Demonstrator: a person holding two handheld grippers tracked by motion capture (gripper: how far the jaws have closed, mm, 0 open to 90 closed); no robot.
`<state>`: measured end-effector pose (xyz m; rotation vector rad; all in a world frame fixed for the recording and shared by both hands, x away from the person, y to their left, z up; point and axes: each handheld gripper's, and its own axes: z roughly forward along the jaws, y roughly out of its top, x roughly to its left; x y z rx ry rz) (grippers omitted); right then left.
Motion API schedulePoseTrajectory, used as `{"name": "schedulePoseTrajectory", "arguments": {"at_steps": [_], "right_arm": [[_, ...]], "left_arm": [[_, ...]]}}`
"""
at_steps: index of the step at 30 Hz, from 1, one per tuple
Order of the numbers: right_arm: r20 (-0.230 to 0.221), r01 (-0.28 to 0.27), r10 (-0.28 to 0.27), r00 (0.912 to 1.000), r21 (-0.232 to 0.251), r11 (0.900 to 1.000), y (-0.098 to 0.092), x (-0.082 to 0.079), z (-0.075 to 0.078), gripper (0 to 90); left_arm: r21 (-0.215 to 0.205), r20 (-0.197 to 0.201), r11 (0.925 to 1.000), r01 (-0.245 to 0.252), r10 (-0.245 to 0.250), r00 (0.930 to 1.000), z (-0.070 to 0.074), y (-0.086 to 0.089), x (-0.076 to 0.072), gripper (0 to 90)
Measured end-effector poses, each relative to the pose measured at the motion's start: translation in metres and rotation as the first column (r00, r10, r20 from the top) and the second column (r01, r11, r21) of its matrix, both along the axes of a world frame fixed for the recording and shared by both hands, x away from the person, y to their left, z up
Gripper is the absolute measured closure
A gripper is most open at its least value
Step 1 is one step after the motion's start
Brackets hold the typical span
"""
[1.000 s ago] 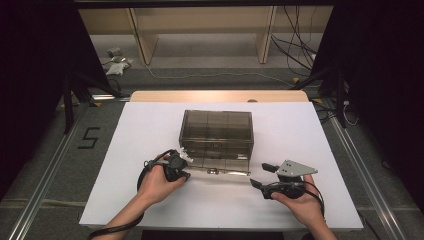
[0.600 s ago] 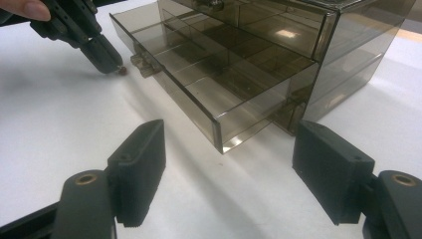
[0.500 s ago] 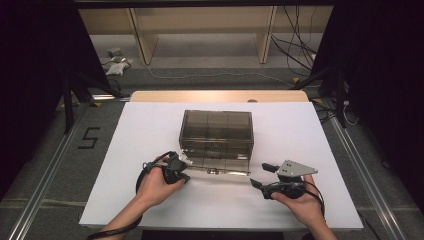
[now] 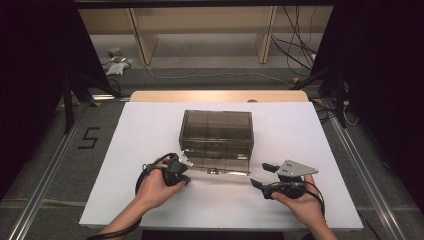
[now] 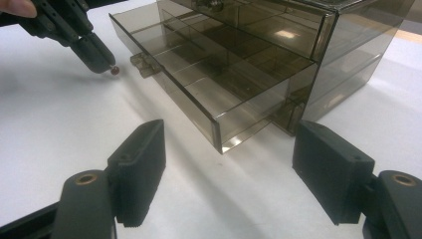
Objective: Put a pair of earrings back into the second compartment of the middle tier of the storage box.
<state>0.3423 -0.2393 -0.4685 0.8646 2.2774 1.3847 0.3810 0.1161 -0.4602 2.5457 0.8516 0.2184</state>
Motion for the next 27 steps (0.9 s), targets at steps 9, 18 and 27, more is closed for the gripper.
{"name": "schedulePoseTrajectory", "arguments": {"at_steps": [9, 18, 27], "right_arm": [[0.0, 0.001, -0.001, 1.0, -0.001, 1.0, 0.0, 0.0, 0.0, 30.0], [0.002, 0.0, 0.0, 1.0, 0.0, 1.0, 0.0, 0.0, 0.0, 30.0], [0.002, -0.001, 0.001, 1.0, 0.0, 1.0, 0.0, 0.0, 0.0, 29.9]], "left_arm": [[-0.013, 0.021, 0.9998, 0.013, -0.013, 0.9997, 0.008, -0.001, -0.006, 84.1], [-0.035, 0.044, 0.9992, 0.021, -0.02, 0.9988, 0.015, -0.002, -0.011, 84.1], [-0.05, 0.06, 0.9985, 0.022, -0.019, 0.998, 0.021, -0.002, -0.012, 84.1]]}}
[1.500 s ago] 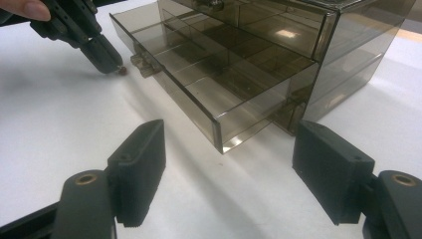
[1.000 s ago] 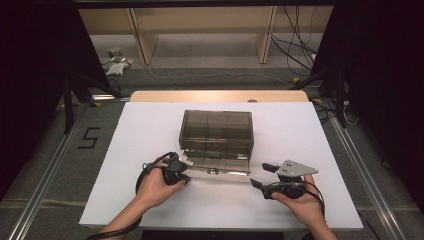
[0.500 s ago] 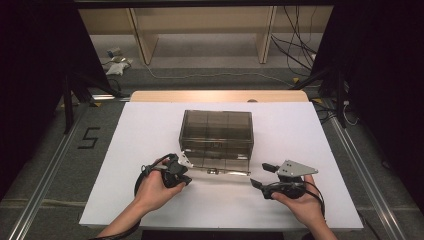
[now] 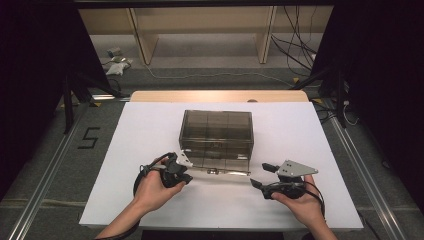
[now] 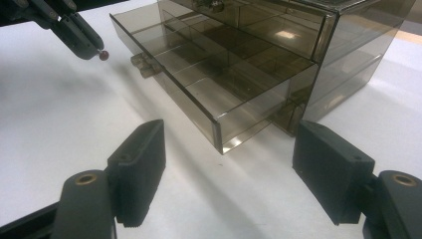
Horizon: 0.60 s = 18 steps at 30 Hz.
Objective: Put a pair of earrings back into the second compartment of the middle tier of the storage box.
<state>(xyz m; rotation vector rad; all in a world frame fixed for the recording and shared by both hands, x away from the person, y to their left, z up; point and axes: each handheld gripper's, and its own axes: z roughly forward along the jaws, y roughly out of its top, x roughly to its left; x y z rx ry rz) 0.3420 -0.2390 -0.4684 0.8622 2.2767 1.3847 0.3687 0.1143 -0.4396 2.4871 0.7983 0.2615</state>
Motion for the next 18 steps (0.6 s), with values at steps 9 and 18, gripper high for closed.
{"name": "schedulePoseTrajectory", "arguments": {"at_steps": [9, 18], "right_arm": [[0.001, 0.0, 0.0, 1.0, -0.001, 1.0, 0.0, 0.0, 0.0, 29.9], [0.002, 0.0, 0.0, 1.0, 0.0, 1.0, -0.0001, 0.0001, 0.0, 29.9]], "left_arm": [[-0.02, 0.012, 0.9998, 0.0, 0.001, 0.9999, 0.0052, -0.0012, -0.0012, 84.1], [-0.027, 0.02, 0.9996, 0.003, -0.002, 0.9998, 0.0071, -0.0026, -0.0016, 84.1]]}}
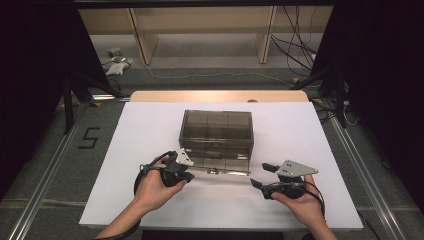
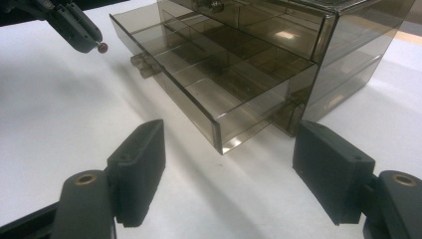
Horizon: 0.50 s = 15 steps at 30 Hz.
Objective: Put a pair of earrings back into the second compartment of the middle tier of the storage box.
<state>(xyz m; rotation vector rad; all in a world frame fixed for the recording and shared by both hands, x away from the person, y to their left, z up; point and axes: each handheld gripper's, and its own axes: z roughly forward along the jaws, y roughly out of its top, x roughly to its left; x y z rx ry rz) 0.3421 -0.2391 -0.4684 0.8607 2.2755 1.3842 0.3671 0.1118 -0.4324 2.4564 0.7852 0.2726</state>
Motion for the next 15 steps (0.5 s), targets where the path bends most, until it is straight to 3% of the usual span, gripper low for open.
{"name": "schedulePoseTrajectory", "arguments": {"at_steps": [15], "right_arm": [[-0.001, 0.001, -0.001, 1.0, -0.001, 1.0, 0.0003, 0.0001, -0.0001, 29.8]], "left_arm": [[-0.016, 0.015, 0.9999, 0.001, -0.001, 0.9999, 0.0059, -0.0013, 0.0001, 84.1]]}}
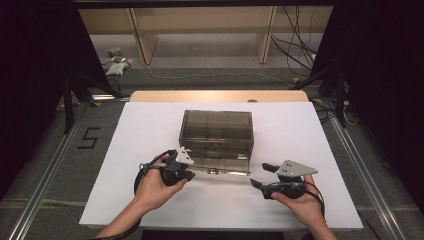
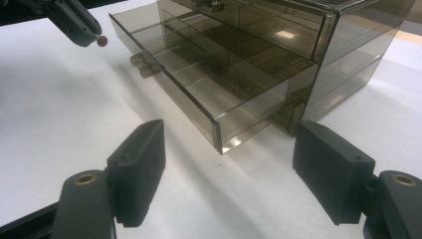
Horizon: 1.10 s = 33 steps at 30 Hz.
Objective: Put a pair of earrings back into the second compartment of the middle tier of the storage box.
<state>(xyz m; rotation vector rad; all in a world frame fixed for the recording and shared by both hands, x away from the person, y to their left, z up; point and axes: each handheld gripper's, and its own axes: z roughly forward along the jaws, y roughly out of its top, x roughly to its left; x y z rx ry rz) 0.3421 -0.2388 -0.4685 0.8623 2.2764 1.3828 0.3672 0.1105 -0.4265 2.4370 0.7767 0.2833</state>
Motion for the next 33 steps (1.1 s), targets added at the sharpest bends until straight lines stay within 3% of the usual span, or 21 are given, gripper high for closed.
{"name": "schedulePoseTrajectory", "arguments": {"at_steps": [16, 33], "right_arm": [[-0.003, 0.002, -0.002, 1.0, 0.002, 1.0, 0.001, 0.0, 0.0, 29.4], [-0.004, 0.0, 0.0, 1.0, 0.004, 1.0, 0.0, 0.0, 0.0, 29.3]], "left_arm": [[-0.02, 0.024, 0.9998, -0.003, 0.003, 0.9997, 0.007, -0.003, 0.001, 84.2], [-0.047, 0.049, 0.9988, 0.015, -0.013, 0.9987, 0.015, -0.018, 0.007, 84.1]]}}
